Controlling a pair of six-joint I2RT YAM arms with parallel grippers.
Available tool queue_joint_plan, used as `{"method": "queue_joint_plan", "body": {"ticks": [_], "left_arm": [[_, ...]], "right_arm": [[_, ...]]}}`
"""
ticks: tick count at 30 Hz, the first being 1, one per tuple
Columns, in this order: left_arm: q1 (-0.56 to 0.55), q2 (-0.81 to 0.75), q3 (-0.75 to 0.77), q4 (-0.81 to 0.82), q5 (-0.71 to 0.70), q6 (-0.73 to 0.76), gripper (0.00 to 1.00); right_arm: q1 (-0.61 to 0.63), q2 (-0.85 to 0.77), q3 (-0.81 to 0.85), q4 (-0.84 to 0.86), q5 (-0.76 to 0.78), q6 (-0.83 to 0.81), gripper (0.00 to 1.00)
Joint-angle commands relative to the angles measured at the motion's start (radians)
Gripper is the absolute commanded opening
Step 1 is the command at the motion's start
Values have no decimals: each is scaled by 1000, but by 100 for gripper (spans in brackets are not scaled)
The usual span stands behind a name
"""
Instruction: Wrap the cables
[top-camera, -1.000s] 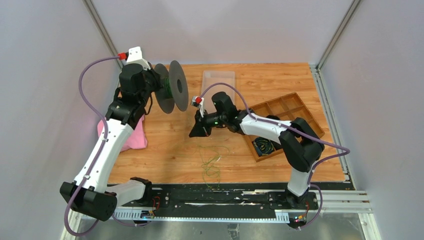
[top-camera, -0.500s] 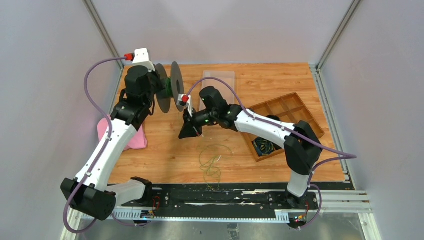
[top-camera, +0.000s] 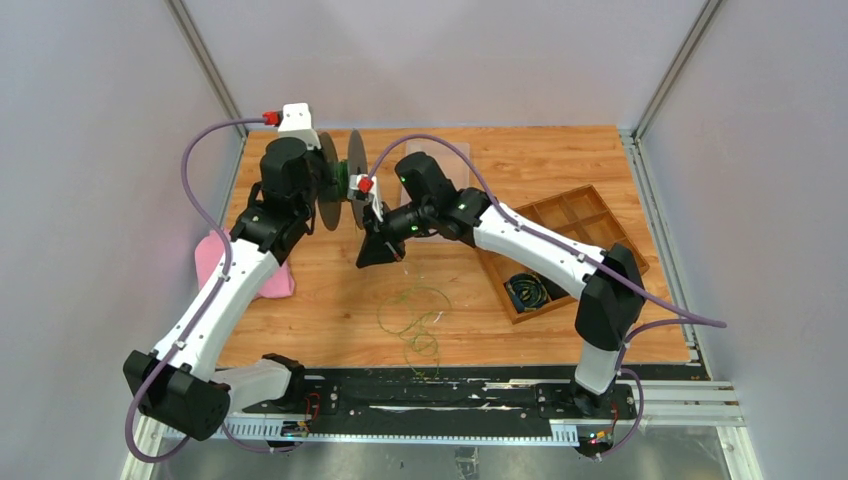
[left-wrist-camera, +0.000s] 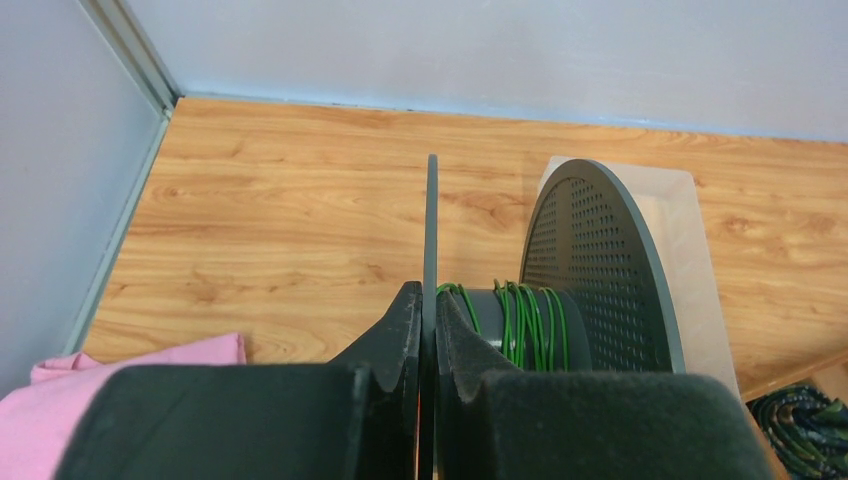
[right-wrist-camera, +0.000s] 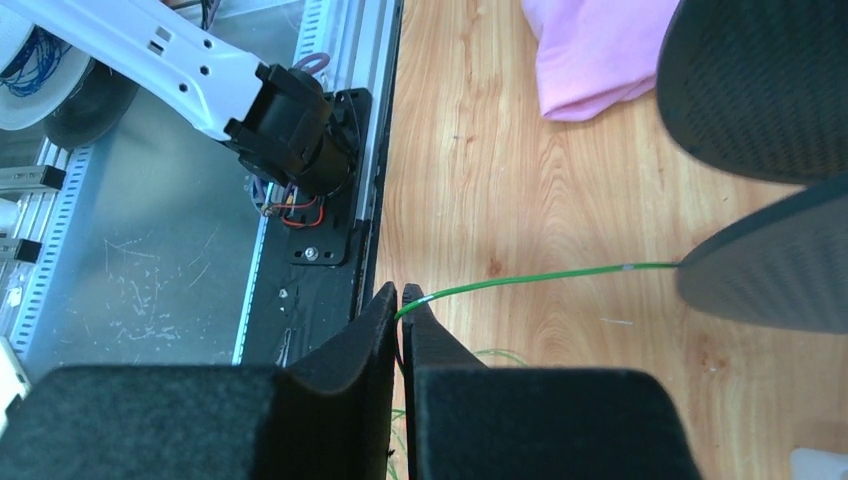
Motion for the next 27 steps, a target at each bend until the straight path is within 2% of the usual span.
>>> {"method": "queue_joint_plan", "body": {"ticks": [1, 6, 14, 21, 27], "left_arm": [[-31, -21, -14, 121, -49, 49, 0], [-69, -37, -53, 138, -59, 104, 0], [-104, -59, -106, 154, -22, 168, 0], [-118, -73, -105, 118, 42, 205, 0], [-123, -88, -114, 94, 72, 223, 0]], "right_arm": [[8, -38, 110, -144, 24, -60, 4], [-4, -26, 218, -217, 133, -85, 3], [-39, -1, 326, -272, 220, -101, 2], [-67, 19, 380, -304, 285, -132, 5], [-89, 24, 405, -315, 335, -157, 3]]}}
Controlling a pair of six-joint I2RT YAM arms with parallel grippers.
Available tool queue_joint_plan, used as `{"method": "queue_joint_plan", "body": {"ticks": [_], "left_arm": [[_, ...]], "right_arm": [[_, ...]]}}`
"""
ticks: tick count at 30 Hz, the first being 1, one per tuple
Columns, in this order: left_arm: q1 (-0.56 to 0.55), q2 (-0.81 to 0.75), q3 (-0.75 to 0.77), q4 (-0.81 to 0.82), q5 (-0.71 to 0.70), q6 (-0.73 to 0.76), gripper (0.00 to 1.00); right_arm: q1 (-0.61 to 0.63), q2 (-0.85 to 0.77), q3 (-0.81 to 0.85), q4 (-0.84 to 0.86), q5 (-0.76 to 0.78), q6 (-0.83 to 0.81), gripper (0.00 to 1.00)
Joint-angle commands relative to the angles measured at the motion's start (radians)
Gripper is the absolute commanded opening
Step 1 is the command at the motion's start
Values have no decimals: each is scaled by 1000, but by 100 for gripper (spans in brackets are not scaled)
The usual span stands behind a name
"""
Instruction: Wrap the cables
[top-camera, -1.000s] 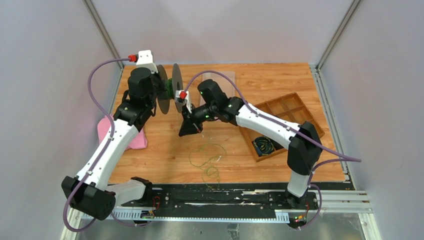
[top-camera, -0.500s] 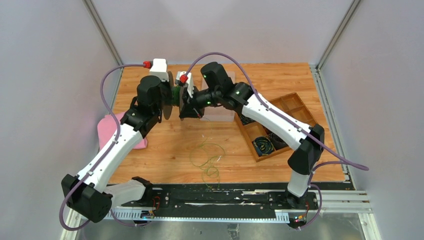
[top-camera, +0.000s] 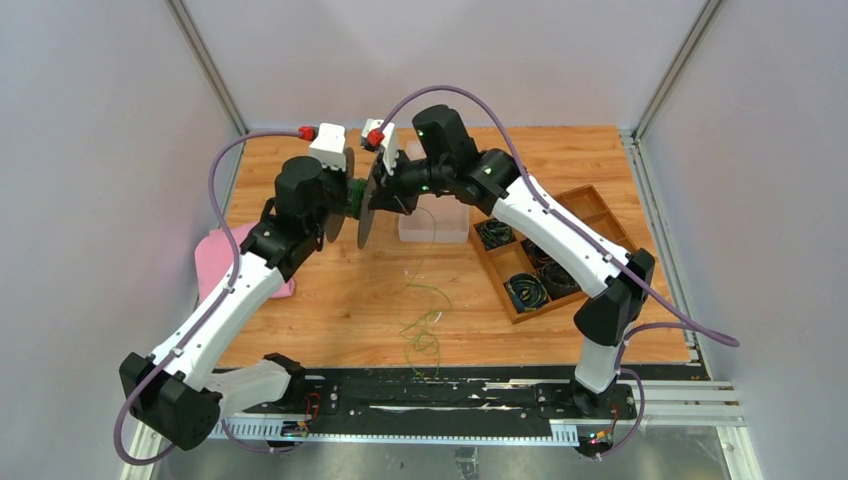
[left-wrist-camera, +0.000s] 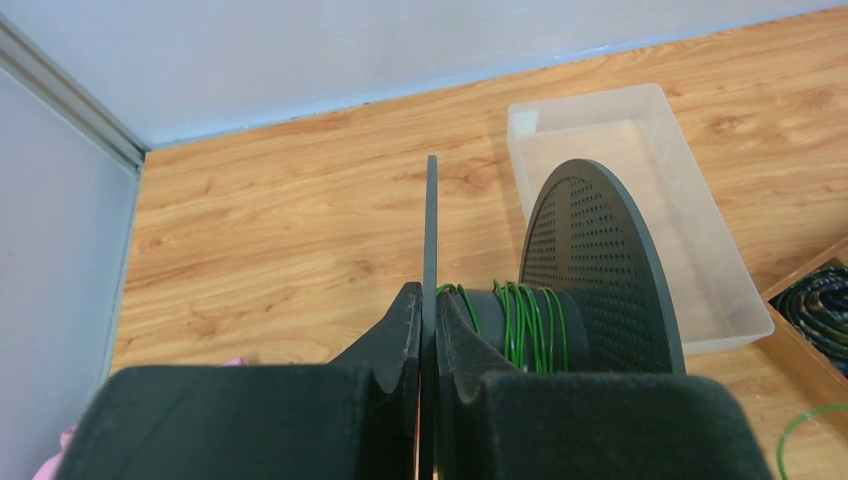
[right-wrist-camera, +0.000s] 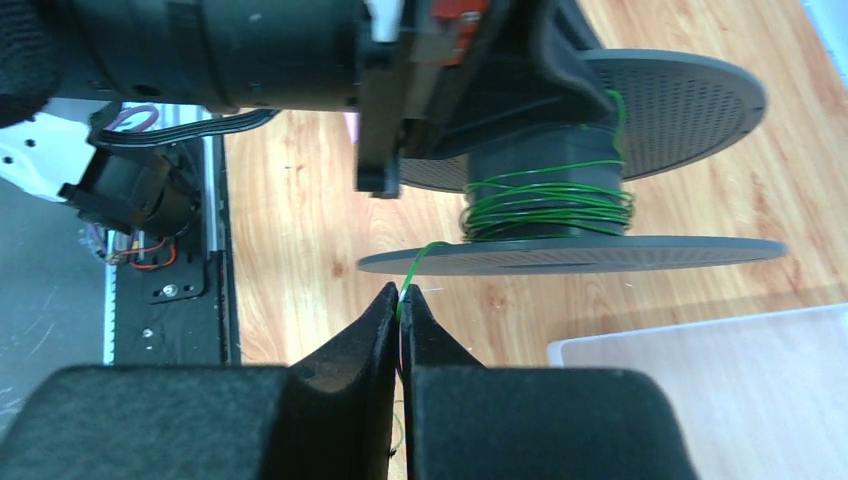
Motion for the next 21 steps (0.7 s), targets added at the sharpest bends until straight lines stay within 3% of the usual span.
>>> {"method": "queue_joint_plan", "body": {"ticks": [1, 21], "left_arm": [[-10, -43, -5, 36, 32, 29, 0], [-18, -67, -14, 2, 110, 52, 0]], "right_arm": [[-27, 14, 49, -32, 59, -38, 2], [-63, 43, 103, -56, 272, -167, 2]]}}
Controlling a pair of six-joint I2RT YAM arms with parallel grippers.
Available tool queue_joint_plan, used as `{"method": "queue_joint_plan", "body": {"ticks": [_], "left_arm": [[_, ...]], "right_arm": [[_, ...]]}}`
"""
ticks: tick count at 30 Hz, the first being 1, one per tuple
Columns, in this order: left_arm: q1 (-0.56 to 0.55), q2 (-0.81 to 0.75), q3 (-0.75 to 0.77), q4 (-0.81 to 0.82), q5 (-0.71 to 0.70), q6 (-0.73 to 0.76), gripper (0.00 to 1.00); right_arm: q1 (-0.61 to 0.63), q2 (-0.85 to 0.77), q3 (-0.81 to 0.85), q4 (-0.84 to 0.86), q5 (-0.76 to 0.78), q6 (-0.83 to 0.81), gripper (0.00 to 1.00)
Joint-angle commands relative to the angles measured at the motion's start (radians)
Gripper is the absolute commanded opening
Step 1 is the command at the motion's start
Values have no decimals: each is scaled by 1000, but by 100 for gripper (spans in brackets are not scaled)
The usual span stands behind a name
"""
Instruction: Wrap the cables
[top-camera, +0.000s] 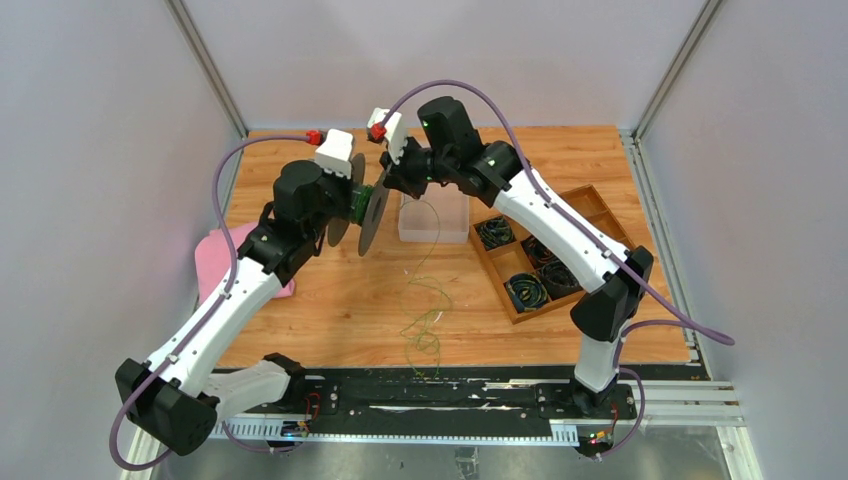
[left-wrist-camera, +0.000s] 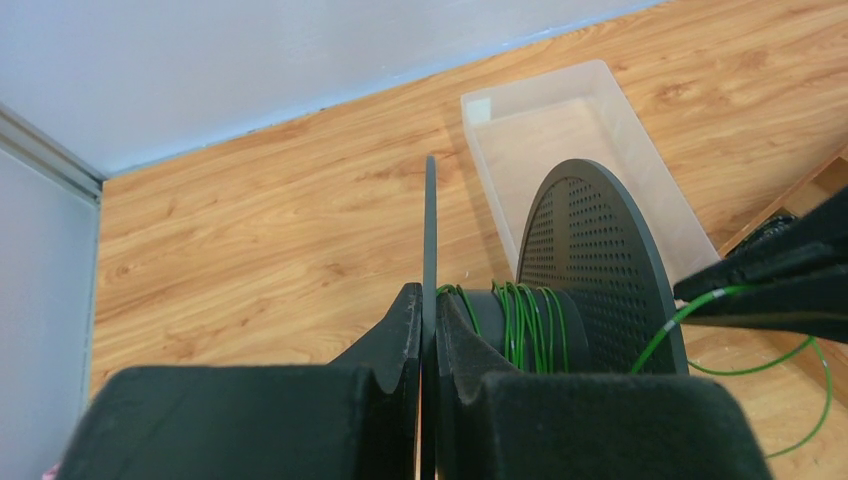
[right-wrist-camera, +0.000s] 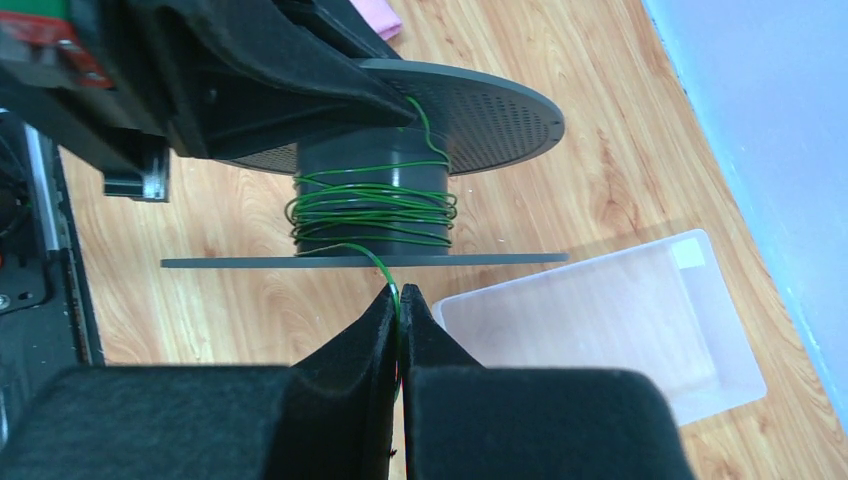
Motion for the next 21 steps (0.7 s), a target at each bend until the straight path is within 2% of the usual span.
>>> {"method": "queue_joint_plan", "body": {"ticks": [1, 21], "left_arm": [[-6, -34, -1, 30, 6, 8, 0], [-5, -42, 8, 14, 22, -11, 0]], "right_arm": [[-26, 18, 44, -15, 76, -41, 2], [-62, 46, 48, -16, 160, -96, 5]]}}
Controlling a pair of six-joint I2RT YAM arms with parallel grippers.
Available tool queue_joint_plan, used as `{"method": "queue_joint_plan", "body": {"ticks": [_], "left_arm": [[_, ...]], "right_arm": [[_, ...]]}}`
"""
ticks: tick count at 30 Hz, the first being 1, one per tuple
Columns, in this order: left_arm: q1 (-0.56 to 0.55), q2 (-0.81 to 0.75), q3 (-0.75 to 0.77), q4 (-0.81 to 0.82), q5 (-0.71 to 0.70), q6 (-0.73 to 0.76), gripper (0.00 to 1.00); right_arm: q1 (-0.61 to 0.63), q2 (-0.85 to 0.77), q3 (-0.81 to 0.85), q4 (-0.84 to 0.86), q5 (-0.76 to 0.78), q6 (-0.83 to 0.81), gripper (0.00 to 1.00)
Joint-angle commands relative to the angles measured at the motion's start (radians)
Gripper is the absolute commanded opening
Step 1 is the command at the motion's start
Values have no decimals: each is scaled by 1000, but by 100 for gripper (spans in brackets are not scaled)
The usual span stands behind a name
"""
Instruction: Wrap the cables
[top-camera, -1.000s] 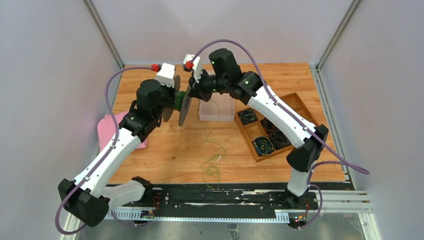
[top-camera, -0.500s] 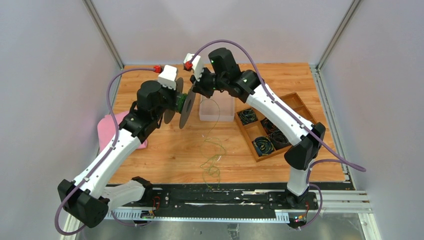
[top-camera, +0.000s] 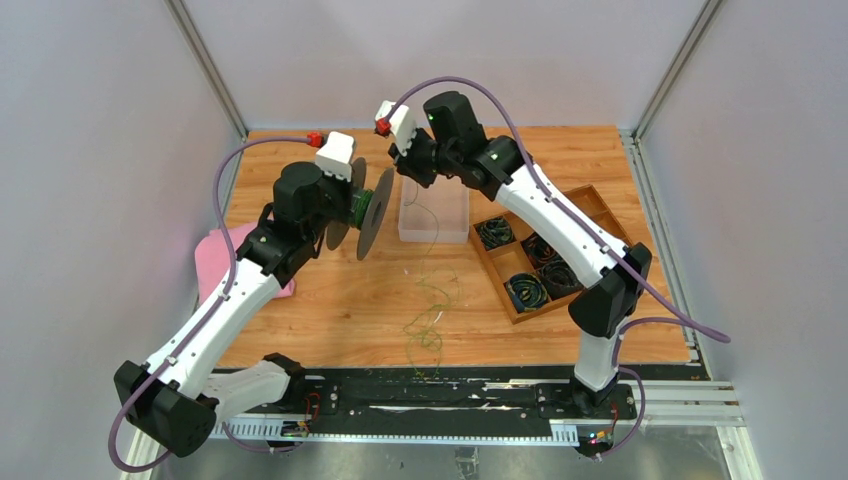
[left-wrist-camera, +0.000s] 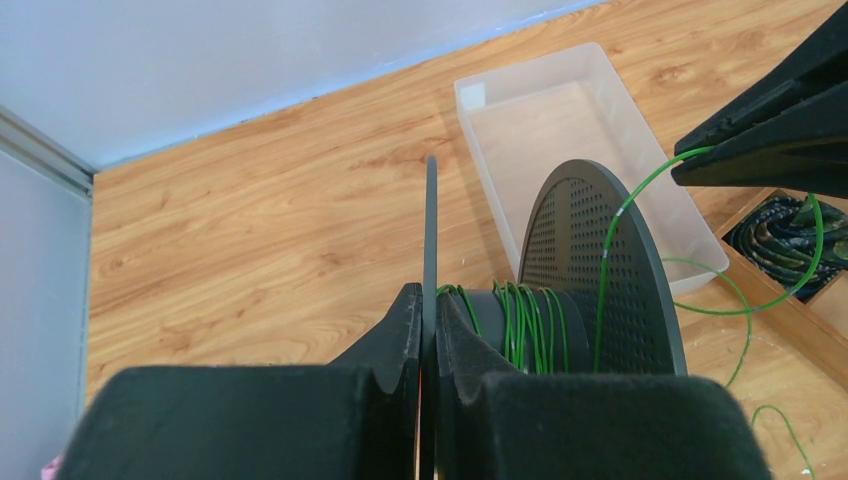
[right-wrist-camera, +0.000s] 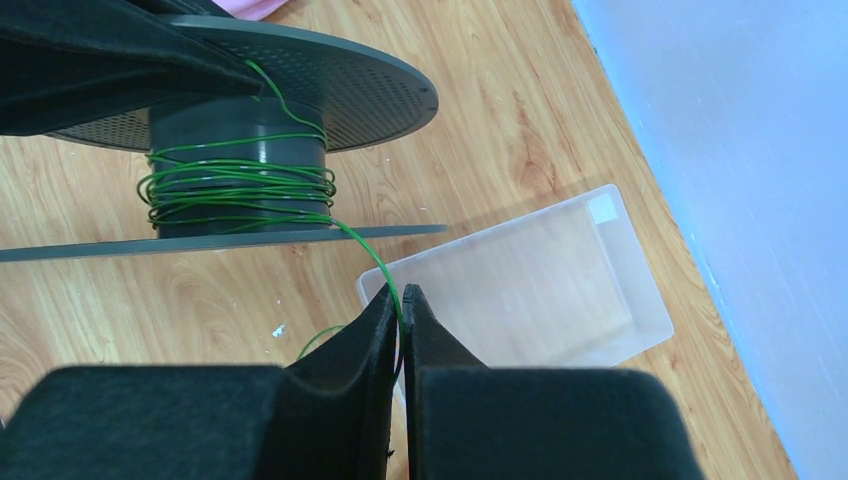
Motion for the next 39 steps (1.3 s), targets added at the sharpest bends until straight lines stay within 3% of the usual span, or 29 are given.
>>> {"method": "queue_joint_plan", "body": {"ticks": [1, 19, 31, 39], "left_arm": [[-4, -33, 12, 42, 7, -11, 0], [-3, -43, 13, 30, 100, -55, 0], [-1, -47, 46, -13, 45, -112, 0], [13, -53, 48, -25, 59, -147, 0]], "right_arm": [[-21, 30, 35, -9, 35, -22, 5], [-90, 104, 29, 11, 29, -11, 6], [-114, 126, -55, 52, -7, 31, 6], [-114, 195, -53, 53, -26, 61, 14]]}}
